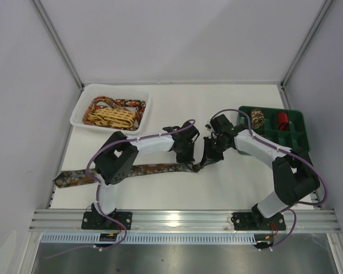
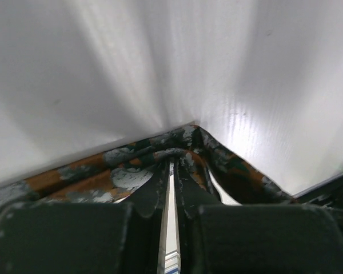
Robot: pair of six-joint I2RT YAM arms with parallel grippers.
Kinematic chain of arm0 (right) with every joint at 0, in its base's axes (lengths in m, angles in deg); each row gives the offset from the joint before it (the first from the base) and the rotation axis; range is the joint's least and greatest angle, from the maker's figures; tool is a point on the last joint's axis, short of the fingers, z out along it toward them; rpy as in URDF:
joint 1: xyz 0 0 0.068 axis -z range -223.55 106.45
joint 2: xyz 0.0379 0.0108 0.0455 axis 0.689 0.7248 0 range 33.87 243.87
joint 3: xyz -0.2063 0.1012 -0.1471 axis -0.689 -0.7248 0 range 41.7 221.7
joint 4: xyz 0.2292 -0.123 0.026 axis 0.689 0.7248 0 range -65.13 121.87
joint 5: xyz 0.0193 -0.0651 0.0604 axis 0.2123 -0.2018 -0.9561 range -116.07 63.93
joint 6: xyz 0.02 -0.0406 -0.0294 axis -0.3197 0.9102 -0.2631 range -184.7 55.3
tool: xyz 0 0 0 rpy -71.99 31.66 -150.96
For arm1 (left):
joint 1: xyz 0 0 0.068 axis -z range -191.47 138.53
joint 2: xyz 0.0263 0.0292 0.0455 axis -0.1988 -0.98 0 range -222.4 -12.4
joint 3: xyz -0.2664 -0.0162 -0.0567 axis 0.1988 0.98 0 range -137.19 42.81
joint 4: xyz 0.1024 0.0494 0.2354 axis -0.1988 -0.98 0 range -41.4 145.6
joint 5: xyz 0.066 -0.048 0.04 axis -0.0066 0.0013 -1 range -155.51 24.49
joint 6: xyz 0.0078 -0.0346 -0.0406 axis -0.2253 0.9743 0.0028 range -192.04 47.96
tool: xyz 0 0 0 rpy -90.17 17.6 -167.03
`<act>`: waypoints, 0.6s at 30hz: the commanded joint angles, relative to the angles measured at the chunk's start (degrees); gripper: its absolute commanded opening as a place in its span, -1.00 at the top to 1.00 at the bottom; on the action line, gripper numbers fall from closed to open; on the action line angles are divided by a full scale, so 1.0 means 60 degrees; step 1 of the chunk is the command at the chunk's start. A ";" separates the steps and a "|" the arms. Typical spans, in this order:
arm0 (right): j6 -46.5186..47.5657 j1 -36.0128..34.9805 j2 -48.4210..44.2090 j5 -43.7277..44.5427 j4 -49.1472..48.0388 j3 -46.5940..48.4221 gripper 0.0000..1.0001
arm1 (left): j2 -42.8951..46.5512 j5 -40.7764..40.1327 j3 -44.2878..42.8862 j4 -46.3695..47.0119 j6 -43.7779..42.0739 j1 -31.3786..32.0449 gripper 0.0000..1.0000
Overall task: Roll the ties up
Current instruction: Roll the tie
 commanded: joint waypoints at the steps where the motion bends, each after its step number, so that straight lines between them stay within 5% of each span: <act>1: 0.0125 -0.0071 0.0030 0.0081 0.0163 0.0430 1.00 | 0.0870 -0.0836 0.0001 -0.0620 -0.0186 -0.0142 0.81; 18: -0.0357 -0.0539 0.0732 0.0022 0.0091 0.1104 1.00 | 0.1868 -0.0969 0.1980 -0.0020 -0.0597 -0.1007 0.99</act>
